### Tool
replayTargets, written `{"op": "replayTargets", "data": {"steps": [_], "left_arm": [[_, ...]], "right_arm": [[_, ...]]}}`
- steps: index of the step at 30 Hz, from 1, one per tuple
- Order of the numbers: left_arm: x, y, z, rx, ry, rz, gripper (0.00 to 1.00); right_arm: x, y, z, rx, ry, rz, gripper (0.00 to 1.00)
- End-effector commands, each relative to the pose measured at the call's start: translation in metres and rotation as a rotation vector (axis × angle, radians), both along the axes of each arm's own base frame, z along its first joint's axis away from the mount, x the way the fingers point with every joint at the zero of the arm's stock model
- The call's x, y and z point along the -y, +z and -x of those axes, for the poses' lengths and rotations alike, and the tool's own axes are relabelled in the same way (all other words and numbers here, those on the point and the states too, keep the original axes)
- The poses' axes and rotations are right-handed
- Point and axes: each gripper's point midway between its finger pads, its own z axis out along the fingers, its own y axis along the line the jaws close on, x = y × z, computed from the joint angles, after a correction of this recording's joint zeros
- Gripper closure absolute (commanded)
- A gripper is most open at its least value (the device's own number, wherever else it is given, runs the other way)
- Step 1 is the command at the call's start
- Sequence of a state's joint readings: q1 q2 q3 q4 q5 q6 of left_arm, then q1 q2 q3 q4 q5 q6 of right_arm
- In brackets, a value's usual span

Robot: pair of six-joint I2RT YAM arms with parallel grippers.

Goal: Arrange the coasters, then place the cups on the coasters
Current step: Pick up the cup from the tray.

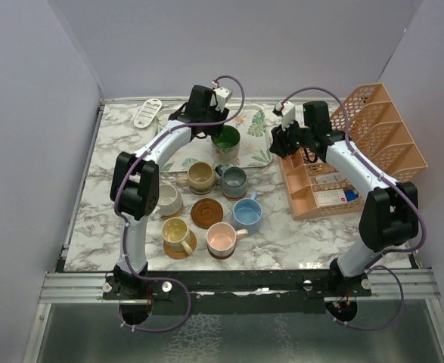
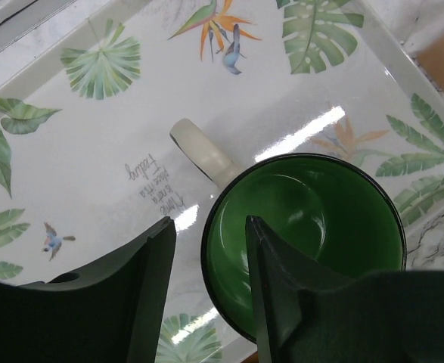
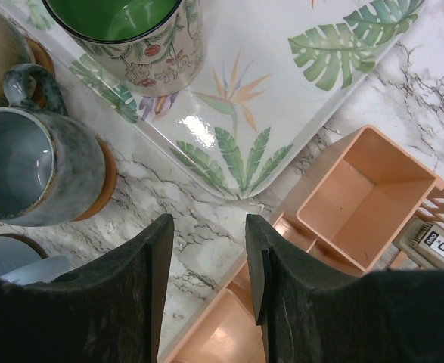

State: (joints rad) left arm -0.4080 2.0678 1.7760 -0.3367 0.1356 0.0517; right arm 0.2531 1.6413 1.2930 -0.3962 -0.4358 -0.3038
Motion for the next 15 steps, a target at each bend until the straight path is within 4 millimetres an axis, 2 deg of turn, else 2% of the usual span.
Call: {"op": "replayTargets", "data": {"steps": [1,7,15], "left_arm": [[0.002,-0.003,-0.008,0.012,0.010,-0.049,0.57],[0.004,-0.015,-0.013,0.011,0.014,-0.101,0.62],[0.004,-0.020,-0.022,0.013,0.022,-0.120,0.68]], "right_arm": [[-0.001,0.019,0.001,0.062,0.027,-0.021,0.56],[-0.001,0.018,0.002,0.060,0.030,-0.020,0.56],[-0.003,0.015,0.003,0.052,0.042,-0.020,0.56]]}}
